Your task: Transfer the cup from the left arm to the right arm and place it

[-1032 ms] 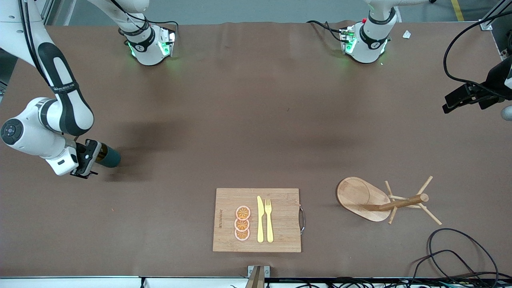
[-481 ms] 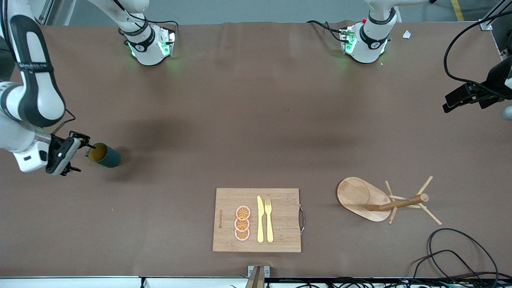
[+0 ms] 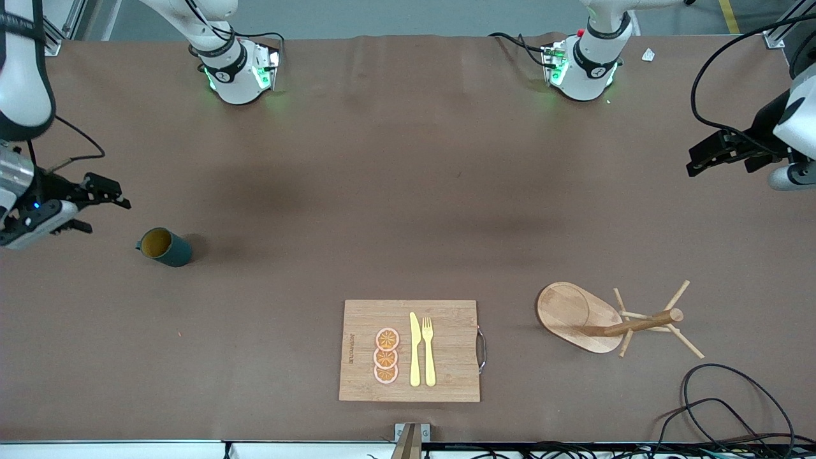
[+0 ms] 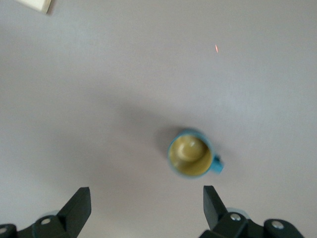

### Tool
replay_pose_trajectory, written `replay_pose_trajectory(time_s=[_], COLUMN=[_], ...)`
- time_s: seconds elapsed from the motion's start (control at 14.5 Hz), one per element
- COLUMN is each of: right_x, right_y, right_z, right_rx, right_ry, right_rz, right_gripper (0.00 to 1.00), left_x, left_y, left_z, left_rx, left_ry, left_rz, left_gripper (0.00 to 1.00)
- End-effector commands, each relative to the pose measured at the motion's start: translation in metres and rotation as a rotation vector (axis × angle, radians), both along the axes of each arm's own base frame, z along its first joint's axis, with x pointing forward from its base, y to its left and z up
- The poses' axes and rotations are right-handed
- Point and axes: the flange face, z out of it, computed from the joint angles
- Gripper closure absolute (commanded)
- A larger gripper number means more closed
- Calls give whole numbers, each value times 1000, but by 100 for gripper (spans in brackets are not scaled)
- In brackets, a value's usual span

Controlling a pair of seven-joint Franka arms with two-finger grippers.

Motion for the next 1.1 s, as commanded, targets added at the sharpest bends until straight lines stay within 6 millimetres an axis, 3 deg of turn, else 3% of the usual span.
replay_pose_trajectory(time_s=[0.0,0.21,0.41,0.62,0.89,1.03], right_x=[-30,-41,-60,-72,-65,-72], right_y=[27,53,66,59,54,46], right_z=[12,35,51,76,119,119], right_rx=[-5,-19,-29,-107,-155,-183], right_ry=[39,40,34,24,-54,-3], right_rz=[-234,-359,-386,-361,-337,-346], right_gripper=[0,0,0,0,0,0], left_x=[-15,-21,-20,-17,-10,-10], left_y=[-12,-14,-15,-13,-10,-10], left_z=[10,20,18,24,16,15], left_rx=[9,7,8,2,3,8], left_ry=[-11,2,11,-4,9,11], left_rz=[-35,-26,-34,-41,-37,-32], left_gripper=[0,0,0,0,0,0])
